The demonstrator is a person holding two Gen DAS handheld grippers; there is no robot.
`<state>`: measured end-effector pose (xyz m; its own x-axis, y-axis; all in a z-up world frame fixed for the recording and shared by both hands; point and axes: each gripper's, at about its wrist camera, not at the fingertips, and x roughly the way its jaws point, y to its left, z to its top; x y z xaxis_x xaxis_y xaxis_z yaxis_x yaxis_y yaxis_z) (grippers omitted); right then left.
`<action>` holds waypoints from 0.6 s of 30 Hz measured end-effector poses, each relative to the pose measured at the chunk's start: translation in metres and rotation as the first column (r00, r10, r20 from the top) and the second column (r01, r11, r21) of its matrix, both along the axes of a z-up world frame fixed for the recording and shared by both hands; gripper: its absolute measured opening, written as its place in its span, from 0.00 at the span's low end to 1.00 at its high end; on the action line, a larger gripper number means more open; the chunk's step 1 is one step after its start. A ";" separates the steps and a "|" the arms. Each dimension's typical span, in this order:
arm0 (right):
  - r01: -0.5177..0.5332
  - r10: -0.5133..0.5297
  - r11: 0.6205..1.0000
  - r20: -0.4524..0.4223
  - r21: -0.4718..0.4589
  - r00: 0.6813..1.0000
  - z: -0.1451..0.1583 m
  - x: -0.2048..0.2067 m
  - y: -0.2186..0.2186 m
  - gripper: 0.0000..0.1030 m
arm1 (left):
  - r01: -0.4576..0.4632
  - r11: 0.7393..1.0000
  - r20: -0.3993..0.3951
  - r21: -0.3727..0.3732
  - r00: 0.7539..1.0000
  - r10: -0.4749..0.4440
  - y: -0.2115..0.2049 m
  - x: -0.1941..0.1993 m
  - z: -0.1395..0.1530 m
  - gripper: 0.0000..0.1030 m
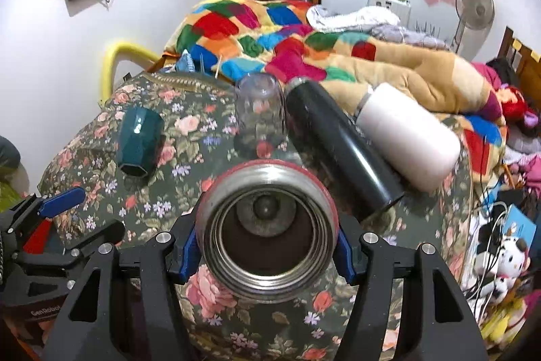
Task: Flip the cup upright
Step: 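Rotate the red bottle with the right gripper so its open end points up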
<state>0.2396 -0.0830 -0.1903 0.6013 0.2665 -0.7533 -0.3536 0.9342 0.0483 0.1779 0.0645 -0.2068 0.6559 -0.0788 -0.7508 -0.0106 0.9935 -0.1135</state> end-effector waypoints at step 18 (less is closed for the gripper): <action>-0.049 0.044 0.998 -0.094 -0.047 0.995 -0.034 0.006 0.014 0.58 | -0.014 1.000 -0.020 0.006 1.000 0.014 0.003 0.000 -0.008 0.78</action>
<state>0.2453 -0.0693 -0.2242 0.5161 0.2539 -0.8180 -0.3927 0.9189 0.0375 0.1783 0.0671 -0.2147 0.6416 -0.0649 -0.7643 -0.0268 0.9939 -0.1068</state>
